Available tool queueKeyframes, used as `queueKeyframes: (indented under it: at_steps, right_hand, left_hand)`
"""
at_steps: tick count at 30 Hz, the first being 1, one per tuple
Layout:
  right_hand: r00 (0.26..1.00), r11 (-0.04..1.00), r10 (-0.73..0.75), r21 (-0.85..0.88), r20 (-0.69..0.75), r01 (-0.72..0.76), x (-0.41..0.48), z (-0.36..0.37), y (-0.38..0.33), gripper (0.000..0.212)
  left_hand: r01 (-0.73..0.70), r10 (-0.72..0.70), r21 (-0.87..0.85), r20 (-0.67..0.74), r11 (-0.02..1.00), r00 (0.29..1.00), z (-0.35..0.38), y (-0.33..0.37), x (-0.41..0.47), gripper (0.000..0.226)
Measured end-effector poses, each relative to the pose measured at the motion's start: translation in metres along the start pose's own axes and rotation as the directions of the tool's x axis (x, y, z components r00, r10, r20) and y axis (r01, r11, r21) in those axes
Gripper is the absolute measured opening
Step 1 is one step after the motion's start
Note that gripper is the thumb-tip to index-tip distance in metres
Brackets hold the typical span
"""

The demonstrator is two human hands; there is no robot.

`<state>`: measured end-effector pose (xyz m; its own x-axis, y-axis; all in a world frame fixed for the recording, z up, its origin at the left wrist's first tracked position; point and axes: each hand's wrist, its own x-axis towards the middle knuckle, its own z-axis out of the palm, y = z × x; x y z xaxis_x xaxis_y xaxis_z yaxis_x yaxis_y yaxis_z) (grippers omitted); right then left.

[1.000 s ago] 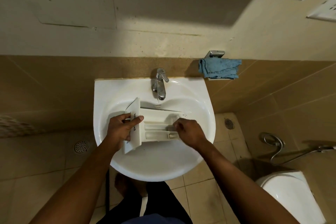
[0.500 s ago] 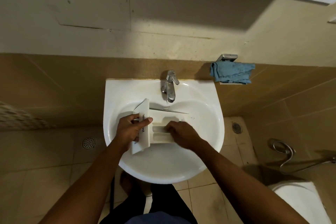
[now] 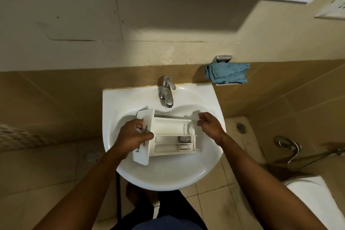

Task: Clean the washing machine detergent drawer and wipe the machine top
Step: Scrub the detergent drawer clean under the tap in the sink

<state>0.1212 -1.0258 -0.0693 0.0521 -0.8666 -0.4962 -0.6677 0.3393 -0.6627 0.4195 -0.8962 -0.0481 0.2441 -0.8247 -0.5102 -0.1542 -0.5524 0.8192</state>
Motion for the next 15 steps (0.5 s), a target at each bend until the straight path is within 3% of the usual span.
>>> queueKeyframes:
  at_steps: [2,4,7,10,12,15]
  right_hand:
    - [0.994,0.998,0.051,-0.051,0.099,-0.046,0.0,0.0,-0.003,0.047]
    - [0.99,0.997,0.053,-0.056,0.13,-0.046,-0.001,0.001,-0.004,0.04]
    - [0.997,1.0,-0.005,0.022,0.077,0.004,-0.009,0.001,-0.002,0.027]
    - [0.985,0.983,-0.173,-0.061,-0.008,0.172,-0.017,-0.001,0.007,0.035]
    - [0.963,0.958,-0.266,-0.124,-0.046,0.259,-0.026,0.004,0.012,0.038]
    - [0.939,0.94,-0.332,-0.119,-0.088,0.321,-0.037,0.015,0.017,0.041]
  left_hand:
    - [-0.044,0.044,0.025,0.011,0.999,0.999,0.0,-0.003,-0.005,0.052]
    - [-0.086,0.085,0.046,0.012,0.995,0.996,-0.001,-0.008,-0.01,0.054]
    - [-0.157,0.157,0.082,0.013,0.984,0.988,-0.003,-0.018,-0.019,0.063]
    - [-0.271,0.271,0.108,0.019,0.957,0.963,-0.005,-0.032,-0.025,0.073]
    - [-0.366,0.373,0.219,0.008,0.905,0.928,-0.006,-0.043,-0.027,0.074]
    - [-0.447,0.499,0.487,0.027,0.75,0.866,-0.006,-0.058,-0.029,0.068]
